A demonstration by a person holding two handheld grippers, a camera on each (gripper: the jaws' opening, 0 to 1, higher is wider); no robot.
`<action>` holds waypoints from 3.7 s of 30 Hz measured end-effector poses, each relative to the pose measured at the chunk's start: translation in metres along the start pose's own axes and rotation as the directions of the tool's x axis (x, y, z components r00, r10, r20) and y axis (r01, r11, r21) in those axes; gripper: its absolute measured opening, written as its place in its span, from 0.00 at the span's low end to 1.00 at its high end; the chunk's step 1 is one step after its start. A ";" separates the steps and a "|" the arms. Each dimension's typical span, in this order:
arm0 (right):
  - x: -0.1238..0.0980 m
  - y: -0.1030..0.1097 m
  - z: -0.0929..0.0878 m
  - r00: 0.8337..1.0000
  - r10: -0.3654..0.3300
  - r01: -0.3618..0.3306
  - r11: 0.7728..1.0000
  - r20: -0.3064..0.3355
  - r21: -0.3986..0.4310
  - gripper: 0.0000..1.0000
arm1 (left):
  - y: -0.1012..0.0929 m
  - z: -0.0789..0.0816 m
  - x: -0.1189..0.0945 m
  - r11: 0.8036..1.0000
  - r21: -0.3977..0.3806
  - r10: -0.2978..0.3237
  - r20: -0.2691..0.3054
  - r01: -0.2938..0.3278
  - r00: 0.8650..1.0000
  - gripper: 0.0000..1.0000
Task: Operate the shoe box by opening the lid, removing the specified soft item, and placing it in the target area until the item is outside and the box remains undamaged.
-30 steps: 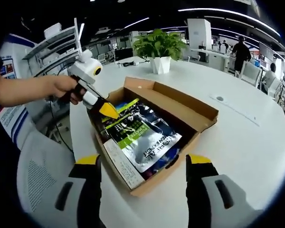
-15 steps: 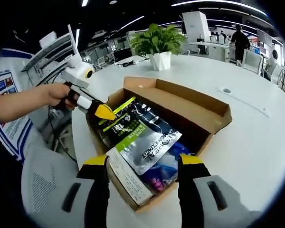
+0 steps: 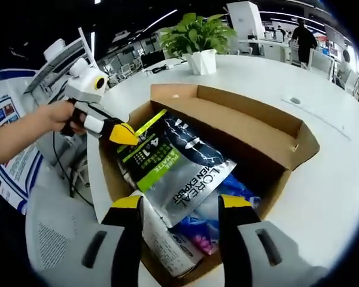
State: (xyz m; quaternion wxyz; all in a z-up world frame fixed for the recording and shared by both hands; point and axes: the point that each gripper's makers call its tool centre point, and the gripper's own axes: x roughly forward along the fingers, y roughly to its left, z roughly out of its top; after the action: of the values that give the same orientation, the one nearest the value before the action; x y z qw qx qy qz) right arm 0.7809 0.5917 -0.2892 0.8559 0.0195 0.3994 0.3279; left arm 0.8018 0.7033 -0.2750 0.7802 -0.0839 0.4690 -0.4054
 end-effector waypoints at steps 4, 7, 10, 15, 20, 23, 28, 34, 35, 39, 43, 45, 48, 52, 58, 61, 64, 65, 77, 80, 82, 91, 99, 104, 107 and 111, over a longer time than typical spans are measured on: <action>0.000 0.001 -0.003 1.000 -0.016 0.016 1.000 -0.020 -0.021 0.43 | 0.005 -0.001 0.000 1.000 0.013 0.012 -0.006 -0.012 1.000 0.00; 0.002 0.000 0.001 1.000 -0.012 0.012 1.000 -0.025 -0.006 0.42 | 0.009 -0.002 0.000 0.999 0.025 0.026 -0.014 -0.026 1.000 0.00; 0.002 0.004 0.001 0.999 -0.016 0.014 0.999 -0.041 -0.039 0.40 | 0.011 -0.002 0.000 0.998 0.048 0.039 -0.022 -0.038 0.999 0.00; 0.009 0.004 -0.004 0.995 -0.038 0.033 0.998 -0.094 -0.054 0.38 | 0.013 -0.003 0.001 0.996 0.078 0.052 -0.034 -0.049 0.998 0.00; 0.017 0.001 0.000 0.991 -0.050 0.043 0.997 -0.126 -0.061 0.34 | 0.014 -0.004 0.003 0.994 0.101 0.057 -0.043 -0.052 0.997 0.00; 0.021 -0.002 0.001 0.988 -0.064 0.055 0.996 -0.142 -0.064 0.33 | 0.016 -0.003 0.004 0.993 0.104 0.055 -0.043 -0.050 0.998 0.00; 0.024 -0.002 -0.003 0.982 -0.066 0.058 0.997 -0.177 -0.050 0.29 | 0.024 -0.003 0.008 0.993 0.105 0.051 -0.041 -0.046 0.998 0.00; 0.024 -0.004 0.000 0.986 -0.083 0.079 0.996 -0.146 -0.034 0.24 | 0.028 -0.004 0.009 0.993 0.106 0.058 -0.042 -0.053 0.997 0.00; 0.023 -0.004 0.001 0.986 -0.085 0.081 0.996 -0.140 -0.033 0.22 | 0.029 -0.005 0.009 0.993 0.107 0.059 -0.042 -0.054 0.997 0.00; 0.019 -0.001 0.005 0.990 -0.093 0.091 0.995 -0.110 -0.028 0.18 | 0.027 -0.005 0.009 0.992 0.110 0.061 -0.042 -0.056 0.997 0.00; 0.017 -0.003 0.010 0.992 -0.100 0.098 0.995 -0.075 -0.032 0.06 | 0.025 -0.004 0.007 0.992 0.114 0.065 -0.037 -0.060 0.997 0.00; 0.013 -0.004 0.012 0.993 -0.100 0.099 0.995 -0.068 -0.024 0.06 | 0.022 -0.004 0.006 0.992 0.113 0.059 -0.034 -0.055 0.998 0.00; 0.011 -0.004 0.012 0.993 -0.102 0.100 0.995 -0.067 -0.024 0.05 | 0.019 -0.004 0.006 0.992 0.111 0.056 -0.037 -0.052 0.998 0.00; 0.008 -0.002 0.016 0.994 -0.099 0.100 0.995 -0.052 0.007 0.03 | 0.016 -0.003 0.004 0.991 0.119 0.061 -0.040 -0.056 0.997 0.00; 0.001 -0.003 0.021 0.995 -0.094 0.095 0.994 -0.035 0.045 0.01 | 0.007 0.002 -0.001 0.989 0.137 0.061 -0.035 -0.056 0.998 0.00; -0.002 -0.004 0.022 0.995 -0.094 0.095 0.994 -0.029 0.056 0.00 | 0.001 0.005 -0.003 0.988 0.147 0.059 -0.034 -0.054 0.998 0.00; -0.010 -0.003 0.025 0.996 -0.091 0.092 0.993 -0.025 0.074 0.00 | -0.004 0.005 -0.004 0.986 0.156 0.057 -0.037 -0.050 0.998 0.00; -0.013 -0.004 0.025 0.996 -0.089 0.091 0.992 -0.024 0.083 0.00 | -0.006 0.006 -0.004 0.986 0.159 0.055 -0.038 -0.049 0.998 0.00; -0.048 -0.002 0.023 0.996 -0.089 0.089 0.986 -0.007 0.142 0.00 | -0.036 0.012 -0.003 0.980 0.200 0.029 -0.050 -0.019 0.998 0.00; -0.055 -0.008 0.023 0.996 -0.094 0.093 0.984 -0.001 0.151 0.00 | -0.044 0.014 -0.001 0.979 0.203 0.019 -0.053 -0.008 0.998 0.00; -0.062 -0.009 0.025 0.994 -0.105 0.103 0.982 0.008 0.161 0.00 | -0.049 0.016 0.001 0.979 0.204 0.012 -0.053 -0.001 0.999 0.00; -0.085 -0.029 0.022 0.988 -0.151 0.145 0.974 0.023 0.175 0.00 | -0.078 0.022 0.014 0.973 0.227 -0.018 -0.058 0.030 0.998 0.00; -0.108 -0.047 0.016 0.984 -0.178 0.168 0.963 0.030 0.209 0.00 | -0.109 0.028 0.025 0.968 0.243 -0.044 -0.063 0.058 0.997 0.00; -0.119 -0.061 0.010 0.981 -0.190 0.179 0.957 0.026 0.228 0.00 | -0.125 0.027 0.035 0.965 0.252 -0.055 -0.075 0.072 0.996 0.00; -0.127 -0.064 0.005 0.980 -0.197 0.187 0.954 0.020 0.233 0.00 | -0.134 0.027 0.041 0.963 0.256 -0.060 -0.083 0.080 0.995 0.00; -0.136 -0.073 -0.001 0.979 -0.203 0.193 0.951 0.015 0.242 0.00 | -0.143 0.027 0.049 0.961 0.260 -0.069 -0.093 0.091 0.993 0.00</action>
State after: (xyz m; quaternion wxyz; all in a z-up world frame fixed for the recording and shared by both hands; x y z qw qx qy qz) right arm 0.7569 0.4557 -0.2198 0.8836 0.0890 0.4190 0.1893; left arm 0.7557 0.5677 -0.2194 0.7472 0.0189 0.4390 -0.4986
